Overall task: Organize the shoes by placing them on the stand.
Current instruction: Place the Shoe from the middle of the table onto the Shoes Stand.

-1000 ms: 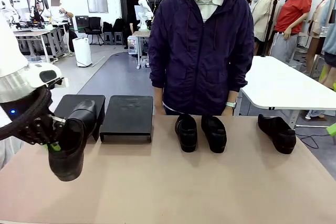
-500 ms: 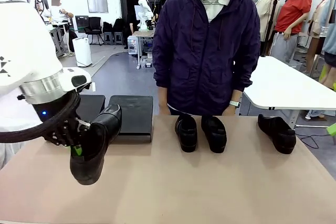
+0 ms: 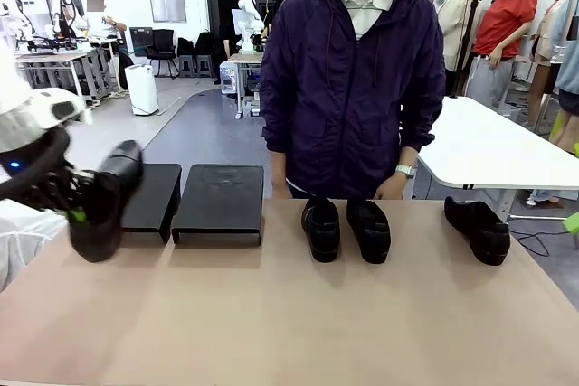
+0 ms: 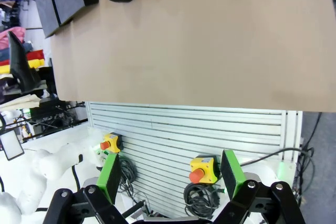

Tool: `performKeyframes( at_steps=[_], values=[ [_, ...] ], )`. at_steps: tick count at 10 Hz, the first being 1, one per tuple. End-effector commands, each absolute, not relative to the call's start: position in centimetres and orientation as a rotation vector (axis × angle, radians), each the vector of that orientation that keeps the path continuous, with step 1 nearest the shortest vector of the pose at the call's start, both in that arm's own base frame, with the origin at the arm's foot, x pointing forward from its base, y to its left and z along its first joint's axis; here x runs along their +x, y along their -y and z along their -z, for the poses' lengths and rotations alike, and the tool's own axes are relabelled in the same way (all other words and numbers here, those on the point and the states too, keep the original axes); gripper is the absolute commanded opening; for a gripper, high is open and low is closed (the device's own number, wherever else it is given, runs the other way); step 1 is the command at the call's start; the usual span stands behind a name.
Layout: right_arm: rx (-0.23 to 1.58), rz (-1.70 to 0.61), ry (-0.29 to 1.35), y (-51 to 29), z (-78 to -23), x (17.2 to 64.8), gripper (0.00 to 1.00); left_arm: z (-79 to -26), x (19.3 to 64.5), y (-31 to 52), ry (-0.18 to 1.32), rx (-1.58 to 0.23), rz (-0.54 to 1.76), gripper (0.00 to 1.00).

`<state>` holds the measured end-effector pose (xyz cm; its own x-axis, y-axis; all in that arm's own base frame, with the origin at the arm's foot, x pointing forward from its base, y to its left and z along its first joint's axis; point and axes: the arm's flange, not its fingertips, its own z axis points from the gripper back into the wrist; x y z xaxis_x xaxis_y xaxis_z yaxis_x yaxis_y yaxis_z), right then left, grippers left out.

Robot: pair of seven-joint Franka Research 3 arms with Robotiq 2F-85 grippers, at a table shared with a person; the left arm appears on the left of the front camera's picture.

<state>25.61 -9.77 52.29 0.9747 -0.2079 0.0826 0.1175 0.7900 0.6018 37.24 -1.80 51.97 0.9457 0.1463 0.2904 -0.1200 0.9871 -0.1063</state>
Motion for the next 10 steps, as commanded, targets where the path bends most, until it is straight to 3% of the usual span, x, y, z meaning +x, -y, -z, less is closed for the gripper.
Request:
performKeyframes(
  at_steps=[1,4,7,8,10],
  values=[
    [0.657,0.153,0.159,9.9,-52.4,25.6,1.00,-50.2,42.5,0.2,0.311,-0.138,-0.097,0.00],
    [0.657,0.153,0.159,9.9,-52.4,25.6,1.00,-49.8,45.4,4.8,0.249,-0.200,-0.164,0.00],
    [0.657,0.153,0.159,9.9,-52.4,25.6,1.00,-50.8,49.5,9.8,0.297,-0.146,-0.179,0.00],
    [0.657,0.153,0.159,9.9,-52.4,25.6,1.00,-49.1,46.3,8.3,0.255,-0.181,-0.142,0.00],
    [0.657,0.153,0.159,9.9,-52.4,25.6,1.00,-49.1,46.3,8.3,0.255,-0.181,-0.142,0.00]
  ],
)
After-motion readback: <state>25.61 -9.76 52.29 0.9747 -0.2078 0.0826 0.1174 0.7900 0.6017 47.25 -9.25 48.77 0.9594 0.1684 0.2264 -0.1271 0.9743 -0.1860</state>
